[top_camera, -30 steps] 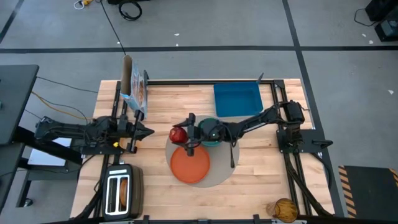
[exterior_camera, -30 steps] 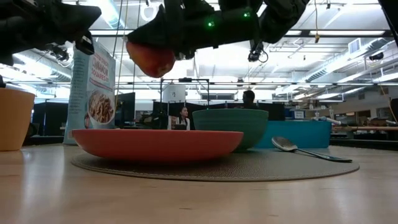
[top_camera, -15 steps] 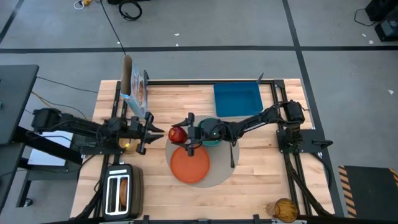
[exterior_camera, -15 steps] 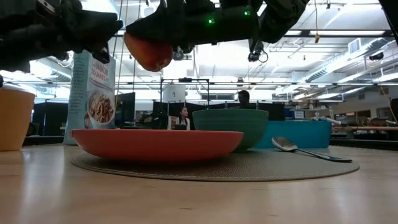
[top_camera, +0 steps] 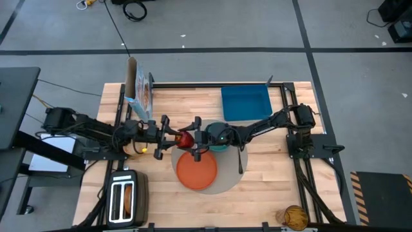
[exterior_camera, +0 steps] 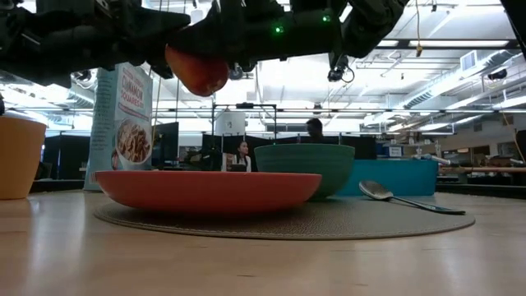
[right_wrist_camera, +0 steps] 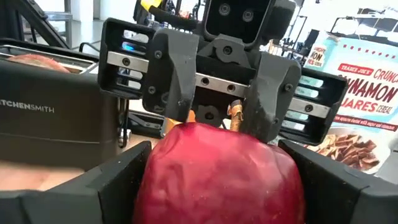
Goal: Arrange a breakfast setting
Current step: Put the apple on top left of the round table mat
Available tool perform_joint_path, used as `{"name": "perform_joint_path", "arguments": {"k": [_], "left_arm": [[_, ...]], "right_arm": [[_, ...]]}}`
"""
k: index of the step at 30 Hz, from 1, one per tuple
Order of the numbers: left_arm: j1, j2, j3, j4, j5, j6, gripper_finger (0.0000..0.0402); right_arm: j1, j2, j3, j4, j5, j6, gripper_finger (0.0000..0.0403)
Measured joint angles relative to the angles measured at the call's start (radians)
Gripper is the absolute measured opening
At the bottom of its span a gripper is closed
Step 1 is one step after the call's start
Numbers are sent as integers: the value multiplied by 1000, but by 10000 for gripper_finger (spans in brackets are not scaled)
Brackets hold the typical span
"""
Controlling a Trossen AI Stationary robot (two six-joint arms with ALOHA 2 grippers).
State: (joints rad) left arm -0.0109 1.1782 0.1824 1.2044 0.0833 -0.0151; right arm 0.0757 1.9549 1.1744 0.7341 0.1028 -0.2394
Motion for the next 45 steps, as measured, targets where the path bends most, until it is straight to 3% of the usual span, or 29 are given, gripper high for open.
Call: {"name": "perform_joint_path", "arguments": {"k": [6, 24, 30, 38, 45], "left_arm": [[0, -10, 1, -2, 13, -51, 141], [1, -10, 1, 38, 19, -15, 148], [0, -13, 1, 85, 99, -13, 149], [1, -15, 1, 80, 98, 25, 148], [0, -15, 2, 93, 95, 3, 128]], "right_arm": [[5, 0, 0, 6, 4, -2, 339], [41, 0, 0, 50, 61, -72, 342], [50, 0, 1, 61, 61, -74, 341], [63, 0, 1, 91, 65, -79, 339], [64, 0, 1, 126, 83, -110, 342]]}}
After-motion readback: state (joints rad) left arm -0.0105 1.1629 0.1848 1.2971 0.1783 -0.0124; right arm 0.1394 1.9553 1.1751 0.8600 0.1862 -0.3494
